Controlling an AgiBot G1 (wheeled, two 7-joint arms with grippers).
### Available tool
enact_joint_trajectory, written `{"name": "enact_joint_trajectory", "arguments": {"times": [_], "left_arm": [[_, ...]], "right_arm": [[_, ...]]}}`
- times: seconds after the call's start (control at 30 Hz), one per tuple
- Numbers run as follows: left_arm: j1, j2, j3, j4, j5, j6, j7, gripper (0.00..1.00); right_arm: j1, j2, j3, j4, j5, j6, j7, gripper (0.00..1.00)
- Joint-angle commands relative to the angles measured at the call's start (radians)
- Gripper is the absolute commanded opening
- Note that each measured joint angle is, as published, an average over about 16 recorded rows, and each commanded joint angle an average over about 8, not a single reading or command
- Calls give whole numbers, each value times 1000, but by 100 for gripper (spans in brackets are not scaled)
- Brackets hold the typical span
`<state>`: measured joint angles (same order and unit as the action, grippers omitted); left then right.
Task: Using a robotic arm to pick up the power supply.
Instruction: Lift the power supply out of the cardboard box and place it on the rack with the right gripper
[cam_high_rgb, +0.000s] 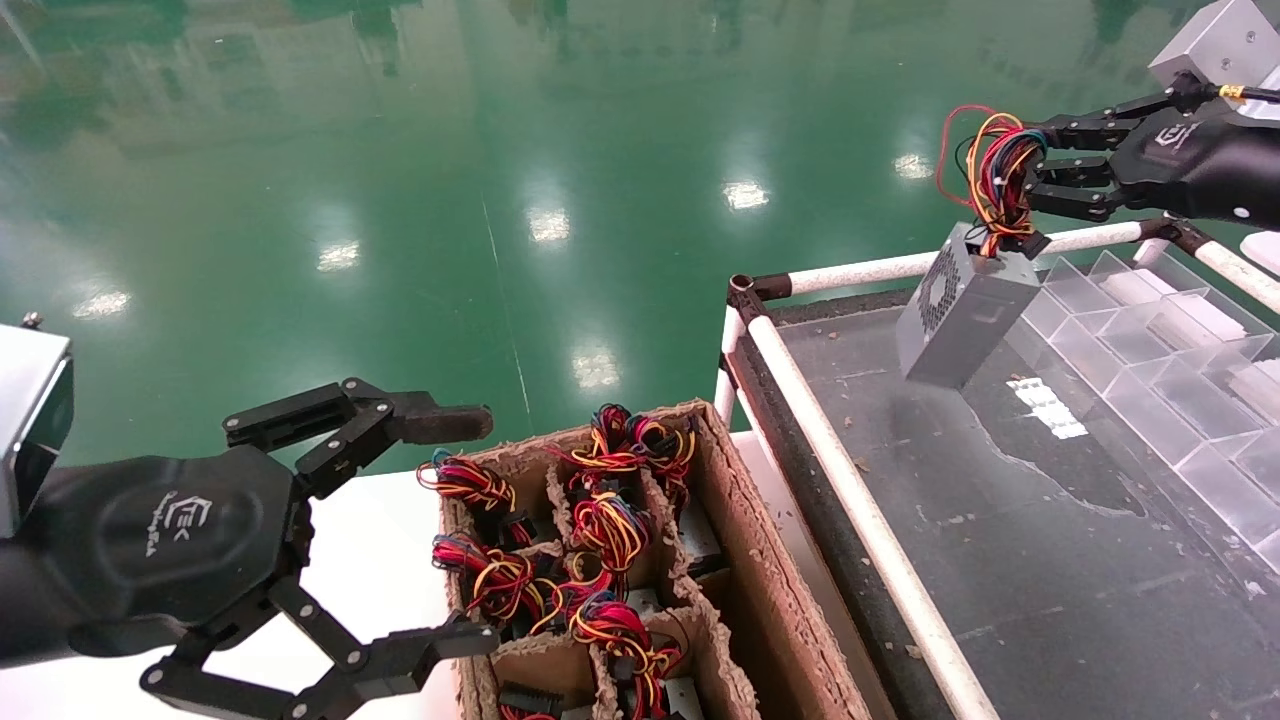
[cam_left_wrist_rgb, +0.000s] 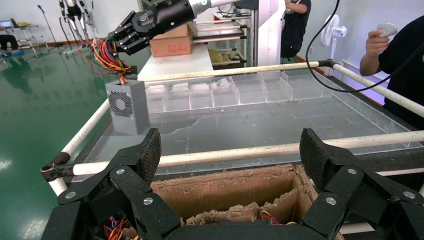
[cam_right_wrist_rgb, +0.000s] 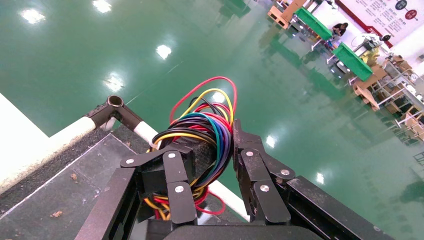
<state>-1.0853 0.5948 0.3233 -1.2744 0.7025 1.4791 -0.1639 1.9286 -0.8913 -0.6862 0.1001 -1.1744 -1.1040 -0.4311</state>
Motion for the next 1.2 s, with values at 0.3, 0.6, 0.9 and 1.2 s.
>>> {"name": "enact_joint_trajectory", "arguments": {"times": [0.3,0.6,0.9,1.2], "left_arm": [[0,0,0,0,0,0,0,100],[0,0,1,0,0,0,0,100],[0,0,1,0,0,0,0,100],[0,0,1,0,-1,0,1,100]], "right_arm": [[-3,-38,-5,-30,-11,92,-14,0],[-7,-106,-20,-69,-32,155,-23,0],[-10,-209,-28,-93,-45,344,-33,0],[-20,-301,-30,-91,-48,437,-40,0]]}}
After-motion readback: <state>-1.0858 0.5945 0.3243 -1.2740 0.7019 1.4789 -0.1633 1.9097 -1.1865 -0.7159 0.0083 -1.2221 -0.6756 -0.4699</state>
